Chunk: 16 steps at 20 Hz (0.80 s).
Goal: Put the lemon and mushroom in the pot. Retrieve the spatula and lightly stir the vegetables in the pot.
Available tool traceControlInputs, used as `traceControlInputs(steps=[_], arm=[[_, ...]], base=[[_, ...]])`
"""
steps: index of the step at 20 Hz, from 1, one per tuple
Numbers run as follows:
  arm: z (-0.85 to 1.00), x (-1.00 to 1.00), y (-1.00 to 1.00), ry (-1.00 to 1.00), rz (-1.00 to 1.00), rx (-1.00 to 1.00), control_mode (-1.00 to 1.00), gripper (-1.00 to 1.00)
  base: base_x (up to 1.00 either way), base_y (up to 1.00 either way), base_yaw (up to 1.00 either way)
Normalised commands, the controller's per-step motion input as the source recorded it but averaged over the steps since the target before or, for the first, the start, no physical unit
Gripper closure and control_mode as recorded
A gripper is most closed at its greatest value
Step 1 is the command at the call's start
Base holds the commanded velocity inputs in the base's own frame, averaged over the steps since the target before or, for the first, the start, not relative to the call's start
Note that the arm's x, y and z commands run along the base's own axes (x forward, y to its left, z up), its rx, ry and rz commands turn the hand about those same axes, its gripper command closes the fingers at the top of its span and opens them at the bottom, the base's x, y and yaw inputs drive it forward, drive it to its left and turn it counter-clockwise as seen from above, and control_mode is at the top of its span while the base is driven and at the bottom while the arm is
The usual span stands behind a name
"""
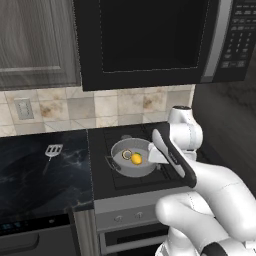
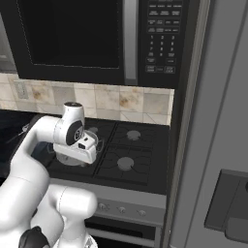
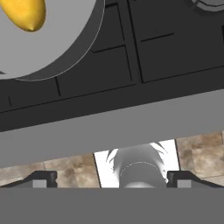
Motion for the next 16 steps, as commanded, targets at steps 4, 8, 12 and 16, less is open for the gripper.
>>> traceControlInputs(steps=[4,8,12,16], arm=[[0.00,0.00,0.00,0.00,0.00,0.00,-1.00,-1.00],[0.00,-0.36,0.00,-0.10,0.00,0.00,-1.00,-1.00],[0.00,0.00,0.00,0.00,0.00,0.00,1.00,-1.00],[0.00,0.00,0.00,0.00,0.00,0.00,1.00,-1.00]], base=[[0.00,0.00,0.00],[0.00,0.00,0.00],[-0.69,0.32,0.00],[-0.49,0.74,-0.06]])
